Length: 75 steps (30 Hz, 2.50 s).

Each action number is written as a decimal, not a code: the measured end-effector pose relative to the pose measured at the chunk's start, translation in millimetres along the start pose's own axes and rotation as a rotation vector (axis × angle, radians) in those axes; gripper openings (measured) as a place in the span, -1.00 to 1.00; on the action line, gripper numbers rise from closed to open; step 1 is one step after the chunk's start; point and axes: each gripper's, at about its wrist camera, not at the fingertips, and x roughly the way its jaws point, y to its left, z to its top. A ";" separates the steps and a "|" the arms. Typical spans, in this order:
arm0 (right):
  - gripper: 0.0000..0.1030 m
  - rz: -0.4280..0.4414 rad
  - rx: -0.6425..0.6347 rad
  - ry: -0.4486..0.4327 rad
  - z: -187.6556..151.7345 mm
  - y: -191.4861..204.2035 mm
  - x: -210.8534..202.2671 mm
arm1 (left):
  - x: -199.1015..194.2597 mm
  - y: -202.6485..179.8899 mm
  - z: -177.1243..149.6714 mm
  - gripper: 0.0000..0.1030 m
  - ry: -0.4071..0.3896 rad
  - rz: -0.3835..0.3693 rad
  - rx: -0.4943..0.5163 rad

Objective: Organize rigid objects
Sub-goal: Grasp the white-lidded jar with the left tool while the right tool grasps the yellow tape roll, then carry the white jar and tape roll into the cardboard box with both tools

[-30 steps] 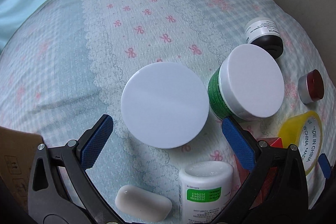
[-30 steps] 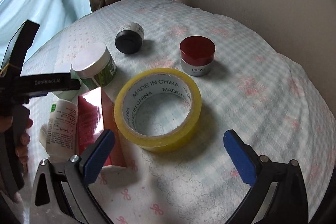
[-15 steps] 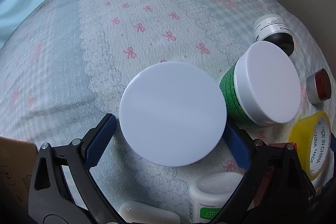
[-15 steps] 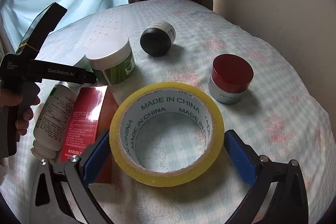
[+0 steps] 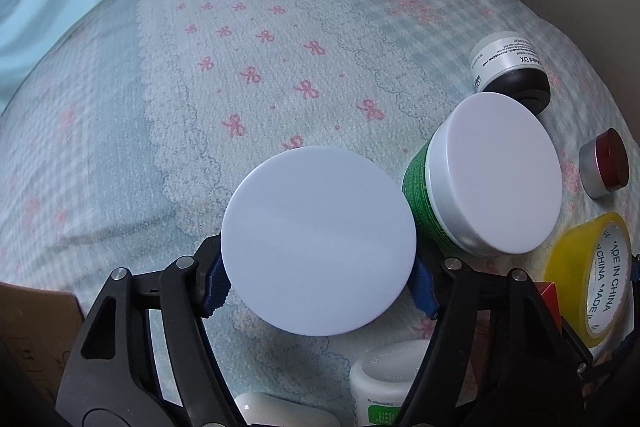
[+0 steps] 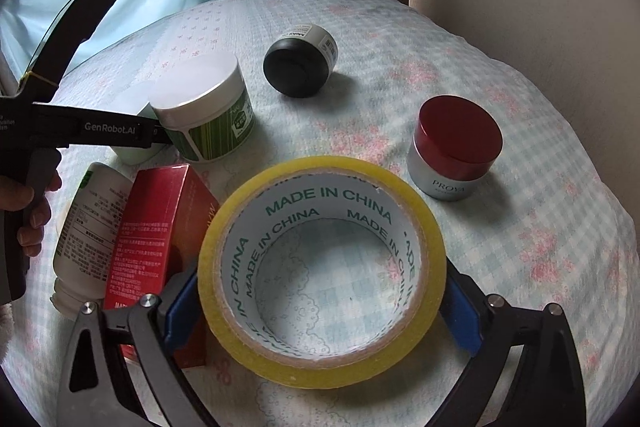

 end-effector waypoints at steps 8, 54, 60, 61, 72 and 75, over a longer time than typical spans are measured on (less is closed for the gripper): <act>0.89 -0.005 -0.007 -0.018 2.0 0.3 -13.3 | -17.7 5.0 -7.7 0.32 -0.023 0.000 -0.023; 0.90 0.287 -0.243 -0.142 179.5 313.5 -303.8 | -455.9 313.9 -131.0 0.32 -0.177 0.131 -0.411; 0.90 0.297 -0.279 -0.051 156.1 372.4 -248.7 | -399.6 352.3 -148.2 0.32 -0.106 0.131 -0.415; 0.90 0.299 -0.292 -0.036 151.1 378.7 -239.4 | -388.5 356.7 -149.5 0.32 -0.092 0.130 -0.420; 0.89 0.321 -0.495 0.176 108.3 433.6 -113.5 | -267.3 388.9 -160.1 0.32 0.036 0.127 -0.408; 0.89 0.327 -0.563 0.231 91.7 444.8 -75.3 | -226.0 390.2 -163.3 0.32 0.074 0.112 -0.399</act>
